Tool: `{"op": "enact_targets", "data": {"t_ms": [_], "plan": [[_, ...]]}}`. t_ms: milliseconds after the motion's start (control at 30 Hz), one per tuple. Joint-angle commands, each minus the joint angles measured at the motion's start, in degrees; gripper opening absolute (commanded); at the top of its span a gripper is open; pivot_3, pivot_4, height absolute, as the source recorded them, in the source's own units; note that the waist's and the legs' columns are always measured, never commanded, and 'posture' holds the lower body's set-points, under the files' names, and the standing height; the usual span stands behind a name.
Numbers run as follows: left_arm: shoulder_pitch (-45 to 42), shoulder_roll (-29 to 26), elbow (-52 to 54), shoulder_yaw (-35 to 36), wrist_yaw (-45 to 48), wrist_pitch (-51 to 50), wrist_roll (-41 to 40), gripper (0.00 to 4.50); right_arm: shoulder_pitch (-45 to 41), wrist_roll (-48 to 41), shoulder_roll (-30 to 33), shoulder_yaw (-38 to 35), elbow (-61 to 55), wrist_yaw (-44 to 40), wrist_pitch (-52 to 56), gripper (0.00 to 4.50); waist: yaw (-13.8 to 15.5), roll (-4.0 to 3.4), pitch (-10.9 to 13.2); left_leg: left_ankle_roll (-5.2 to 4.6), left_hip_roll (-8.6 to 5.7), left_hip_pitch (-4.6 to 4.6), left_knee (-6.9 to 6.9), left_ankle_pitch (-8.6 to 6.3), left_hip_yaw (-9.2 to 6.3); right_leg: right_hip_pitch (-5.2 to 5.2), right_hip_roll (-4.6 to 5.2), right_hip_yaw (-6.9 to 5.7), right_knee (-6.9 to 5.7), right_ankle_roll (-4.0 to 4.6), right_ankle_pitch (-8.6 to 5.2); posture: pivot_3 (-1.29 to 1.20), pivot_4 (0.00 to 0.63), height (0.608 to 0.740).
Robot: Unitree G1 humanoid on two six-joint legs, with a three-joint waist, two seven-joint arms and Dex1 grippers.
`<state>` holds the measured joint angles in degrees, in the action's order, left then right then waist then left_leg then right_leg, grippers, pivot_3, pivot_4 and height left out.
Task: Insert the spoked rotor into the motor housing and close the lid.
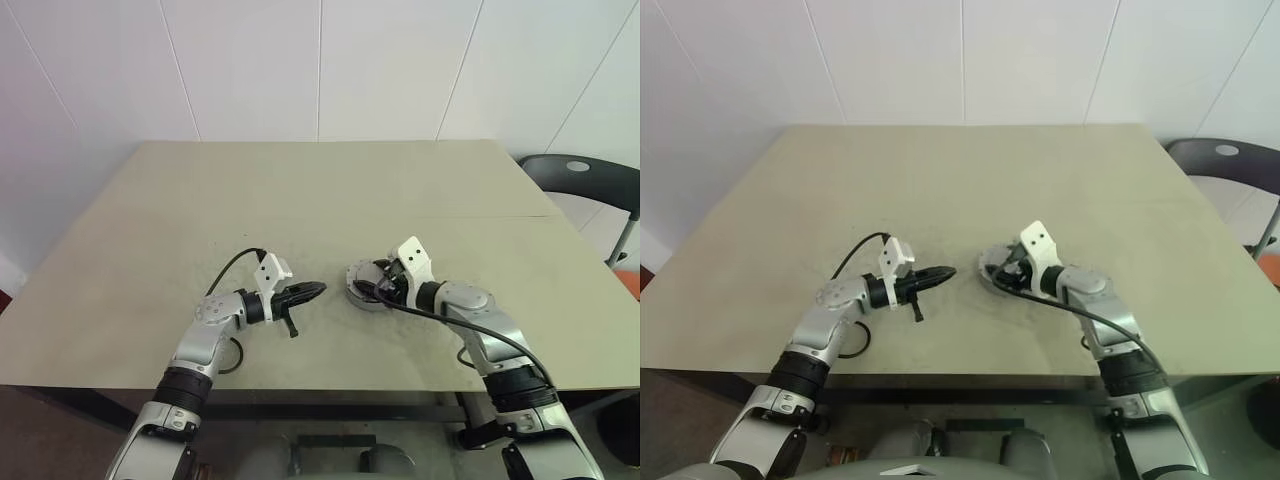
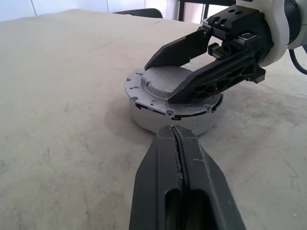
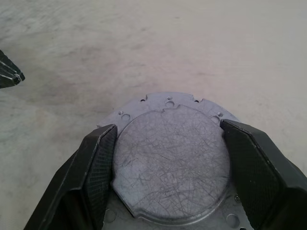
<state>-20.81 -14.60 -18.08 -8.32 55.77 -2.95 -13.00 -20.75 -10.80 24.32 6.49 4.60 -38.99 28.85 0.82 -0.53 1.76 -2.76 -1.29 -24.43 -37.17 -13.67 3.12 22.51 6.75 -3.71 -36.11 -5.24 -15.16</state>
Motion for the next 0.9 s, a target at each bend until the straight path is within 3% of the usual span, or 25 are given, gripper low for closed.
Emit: {"op": "enact_targets", "data": {"t_ms": [33,900], "plan": [[-1.16,-0.20,0.31,-0.13,0.12,1.33,0.32,0.00,0.24,0.35,1.46,0.46,-0.36,-1.32,0.99,3.07,0.03,0.00,0.00,0.00,0.00,0.00,0.00,0.00,0.00,0.00,0.00,0.00,0.00,0.00,0.00,0.00,0.000,0.740],[-1.35,0.46,-0.39,-0.53,-0.29,1.66,1.11,0.00,1.71,3.78,3.15,3.95,1.88,-1.32,1.28,3.07,0.14,0.07,-0.09,0.00,0.00,0.04,0.02,-0.01,-0.01,-0.07,0.01,0.00,0.05,0.01,-0.01,0.00,0.000,0.740]]}}
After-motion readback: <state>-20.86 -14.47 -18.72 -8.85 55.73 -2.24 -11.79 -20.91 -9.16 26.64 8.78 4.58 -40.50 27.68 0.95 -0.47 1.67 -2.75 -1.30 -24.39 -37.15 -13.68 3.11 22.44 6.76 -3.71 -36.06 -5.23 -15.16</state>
